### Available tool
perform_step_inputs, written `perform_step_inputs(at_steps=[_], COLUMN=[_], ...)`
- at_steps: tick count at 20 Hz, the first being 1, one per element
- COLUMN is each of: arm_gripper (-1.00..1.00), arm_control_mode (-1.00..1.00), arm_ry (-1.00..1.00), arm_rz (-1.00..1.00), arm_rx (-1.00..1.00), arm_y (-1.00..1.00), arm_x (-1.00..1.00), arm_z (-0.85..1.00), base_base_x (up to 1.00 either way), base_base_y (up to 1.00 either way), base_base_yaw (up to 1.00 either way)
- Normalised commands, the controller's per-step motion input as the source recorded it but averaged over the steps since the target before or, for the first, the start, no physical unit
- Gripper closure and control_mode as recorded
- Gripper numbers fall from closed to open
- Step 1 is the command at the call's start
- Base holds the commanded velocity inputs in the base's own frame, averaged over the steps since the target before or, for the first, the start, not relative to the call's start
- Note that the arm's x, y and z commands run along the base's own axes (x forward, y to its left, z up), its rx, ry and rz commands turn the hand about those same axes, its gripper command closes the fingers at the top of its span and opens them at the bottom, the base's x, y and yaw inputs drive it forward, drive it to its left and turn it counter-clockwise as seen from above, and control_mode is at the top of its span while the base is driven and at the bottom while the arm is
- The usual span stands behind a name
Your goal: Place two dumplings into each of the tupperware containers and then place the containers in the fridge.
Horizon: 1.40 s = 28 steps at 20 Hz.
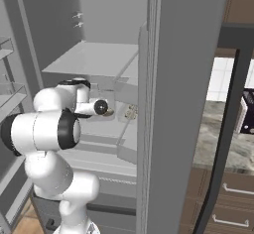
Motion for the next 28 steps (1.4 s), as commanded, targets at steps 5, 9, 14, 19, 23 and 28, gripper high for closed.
perform_step_inputs(at_steps=[5,9,14,19,23,28], arm_gripper=[-1.00,-1.00,-1.00,-1.00,-1.00,-1.00], arm_control_mode=[-1.00,-1.00,-1.00,-1.00,-1.00,-1.00], arm_ry=[-0.33,-0.31,-0.12,0.00,0.00,0.13], arm_rz=[0.00,0.00,-0.02,-0.09,-0.05,0.00], arm_rx=[0.14,0.03,-0.04,-0.13,-0.27,-0.40], arm_y=[-0.19,-0.15,-0.26,-0.43,-0.18,-0.54], arm_x=[-0.65,-0.81,-0.92,-0.99,-1.00,-0.82], arm_z=[0.94,1.00,0.94,0.75,0.48,0.25], base_base_x=[0.00,0.00,0.00,0.00,0.00,0.00], base_base_y=[0.00,0.00,0.00,0.00,0.00,0.00], base_base_yaw=[0.00,0.00,0.00,0.00,0.00,0.00])
